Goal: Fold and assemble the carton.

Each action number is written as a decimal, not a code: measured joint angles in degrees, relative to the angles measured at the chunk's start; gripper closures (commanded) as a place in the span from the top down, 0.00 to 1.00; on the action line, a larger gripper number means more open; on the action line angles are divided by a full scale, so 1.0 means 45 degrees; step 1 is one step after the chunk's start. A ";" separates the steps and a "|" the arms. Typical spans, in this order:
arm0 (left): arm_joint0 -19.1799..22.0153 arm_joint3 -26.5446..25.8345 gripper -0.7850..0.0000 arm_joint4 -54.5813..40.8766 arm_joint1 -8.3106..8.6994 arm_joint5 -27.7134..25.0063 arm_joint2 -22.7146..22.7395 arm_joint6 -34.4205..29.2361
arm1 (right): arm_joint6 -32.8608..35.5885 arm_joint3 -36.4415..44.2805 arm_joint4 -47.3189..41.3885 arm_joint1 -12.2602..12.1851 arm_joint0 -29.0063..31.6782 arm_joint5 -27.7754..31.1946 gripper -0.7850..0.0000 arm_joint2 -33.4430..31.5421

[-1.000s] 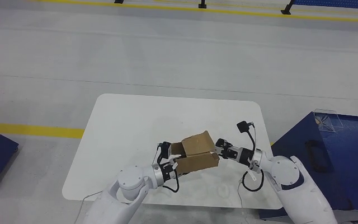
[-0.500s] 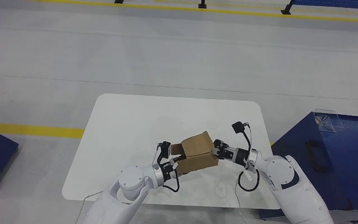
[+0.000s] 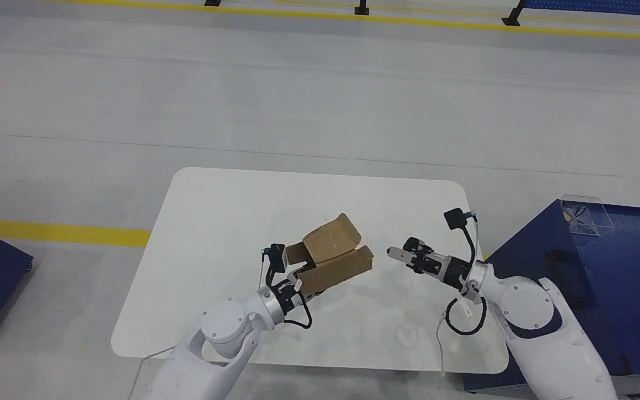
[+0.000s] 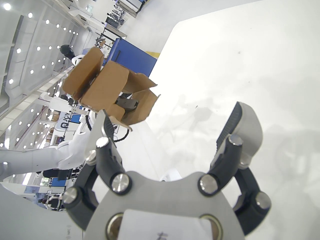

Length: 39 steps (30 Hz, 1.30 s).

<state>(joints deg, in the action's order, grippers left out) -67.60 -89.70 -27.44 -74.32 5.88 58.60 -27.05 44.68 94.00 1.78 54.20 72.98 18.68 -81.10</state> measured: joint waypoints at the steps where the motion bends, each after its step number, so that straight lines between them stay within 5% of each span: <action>1: -0.0029 -0.0023 0.00 0.0001 -0.0003 -0.0046 0.0043 0.0100 | 0.0071 0.0074 0.0062 -0.0014 0.0092 -0.0048 1.00 -0.0040; 32: -0.0357 -0.0323 0.00 0.0547 -0.0072 -0.0351 -0.0018 -0.0231 | -0.0977 -0.0286 0.1135 0.0508 -0.0941 -0.0246 1.00 0.2526; 39: -0.0438 -0.0313 0.00 0.0584 -0.0081 -0.0333 -0.0006 -0.0253 | -0.2726 0.0080 0.3174 0.0529 -0.0786 -0.0551 1.00 0.2385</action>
<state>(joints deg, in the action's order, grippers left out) -69.57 -91.11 -24.81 -74.69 4.38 58.57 -28.19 32.41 94.36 16.07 56.57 69.44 16.20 -70.36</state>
